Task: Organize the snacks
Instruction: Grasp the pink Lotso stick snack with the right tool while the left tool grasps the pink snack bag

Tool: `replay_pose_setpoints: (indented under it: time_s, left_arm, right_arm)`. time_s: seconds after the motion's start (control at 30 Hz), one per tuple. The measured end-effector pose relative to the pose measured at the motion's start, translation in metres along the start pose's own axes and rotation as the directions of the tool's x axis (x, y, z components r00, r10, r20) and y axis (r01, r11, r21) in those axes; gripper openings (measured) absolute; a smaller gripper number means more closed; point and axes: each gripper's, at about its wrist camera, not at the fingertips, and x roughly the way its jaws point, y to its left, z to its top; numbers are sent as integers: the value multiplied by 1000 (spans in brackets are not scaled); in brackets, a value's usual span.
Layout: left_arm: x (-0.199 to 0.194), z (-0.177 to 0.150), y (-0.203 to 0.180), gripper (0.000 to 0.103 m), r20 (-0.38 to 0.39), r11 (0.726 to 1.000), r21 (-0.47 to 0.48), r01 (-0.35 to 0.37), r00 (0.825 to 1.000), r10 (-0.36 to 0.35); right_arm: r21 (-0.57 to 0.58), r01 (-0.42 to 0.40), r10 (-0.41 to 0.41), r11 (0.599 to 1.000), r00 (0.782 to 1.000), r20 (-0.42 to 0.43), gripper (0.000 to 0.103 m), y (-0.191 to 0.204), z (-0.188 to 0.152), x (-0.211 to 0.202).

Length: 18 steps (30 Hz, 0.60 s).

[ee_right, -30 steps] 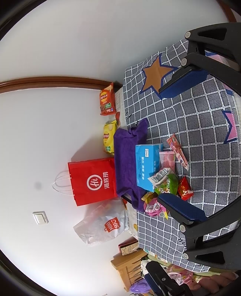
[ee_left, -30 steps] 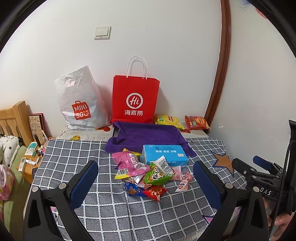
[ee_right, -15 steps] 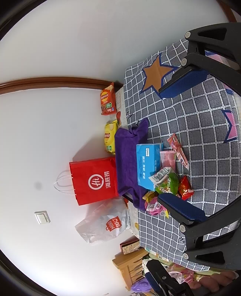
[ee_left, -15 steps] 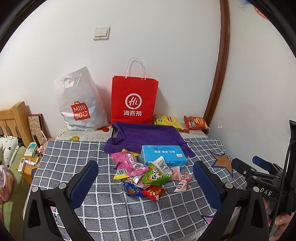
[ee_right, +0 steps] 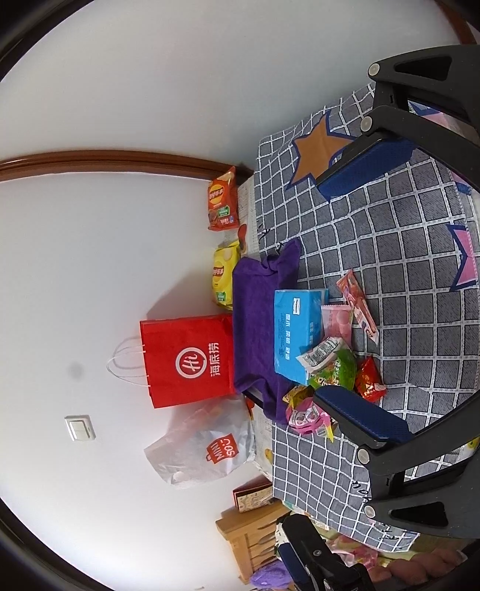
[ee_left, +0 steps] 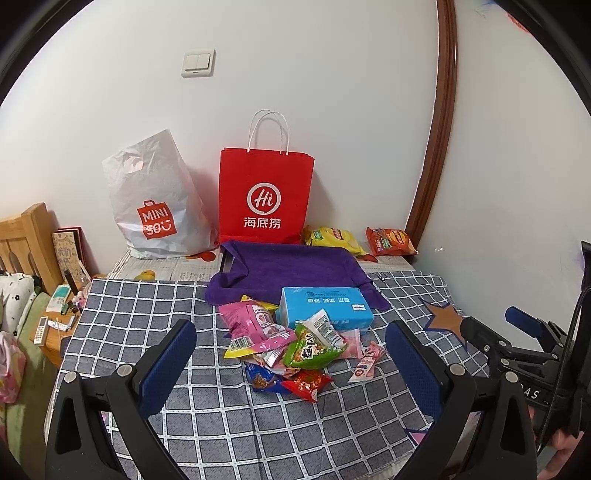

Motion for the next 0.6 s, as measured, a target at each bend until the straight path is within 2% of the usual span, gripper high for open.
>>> replay_pose_setpoints:
  time_s: [0.37,0.43,0.5,0.6]
  left_arm:
    - [34,3,17,102,-19,999,7,-35,999,35]
    - [45,1,23,102,-27,999,-1,-45,999,45]
    - [55,-2,28,102,-34,999,-11,-50,998,49]
    - [79,-7,40,102,-95,998,-34,-55,994,51]
  right_arm:
    - [-14,-1,1,1000,1000,11,102,-3,1,31]
    - [-6,4,-4,1000,1000,-11,102,-6,0,45]
    - [8,-21,21,1000,997,-68,102,-8,-2,64]
    - [18,-50,53,999,986,-158,97,-10,-9,93]
